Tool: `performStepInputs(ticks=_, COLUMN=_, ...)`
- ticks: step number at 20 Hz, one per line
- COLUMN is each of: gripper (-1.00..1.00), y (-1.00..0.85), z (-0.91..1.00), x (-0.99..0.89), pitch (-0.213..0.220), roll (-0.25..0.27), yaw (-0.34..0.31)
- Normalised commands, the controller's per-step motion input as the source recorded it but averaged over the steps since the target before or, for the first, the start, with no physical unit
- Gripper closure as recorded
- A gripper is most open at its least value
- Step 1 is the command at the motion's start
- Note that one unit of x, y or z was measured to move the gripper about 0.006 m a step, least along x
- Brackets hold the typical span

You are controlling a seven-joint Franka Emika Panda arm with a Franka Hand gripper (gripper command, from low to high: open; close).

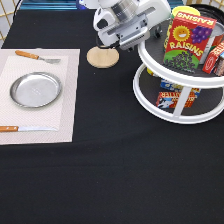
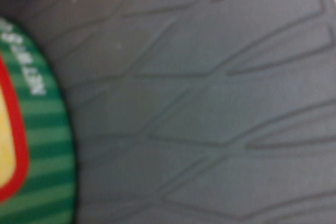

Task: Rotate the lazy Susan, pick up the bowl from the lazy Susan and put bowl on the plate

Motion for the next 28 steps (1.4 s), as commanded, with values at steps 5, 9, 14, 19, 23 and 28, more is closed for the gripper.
performStepInputs(ticks=5, gripper=-1.00, y=-0.23, z=0.02, x=0.66, pitch=-0.039, roll=0.000, yaw=0.051)
performStepInputs(ticks=9, gripper=-1.00, y=-0.17, z=0.06, x=0.77, pitch=-0.017, roll=0.000, yaw=0.075)
performStepInputs(ticks=14, gripper=-1.00, y=-0.17, z=0.07, x=0.51, pitch=-0.015, roll=0.000, yaw=0.081)
performStepInputs(ticks=19, gripper=-1.00, y=-0.03, z=0.62, x=-0.22, pitch=-0.068, roll=-0.025, yaw=0.062)
performStepInputs(ticks=23, gripper=-1.00, y=0.06, z=0.66, x=-0.56, pitch=-0.110, roll=-0.101, yaw=0.047)
performStepInputs(ticks=28, gripper=-1.00, y=0.14, z=0.26, x=-0.87, pitch=-0.150, roll=-0.161, yaw=0.018)
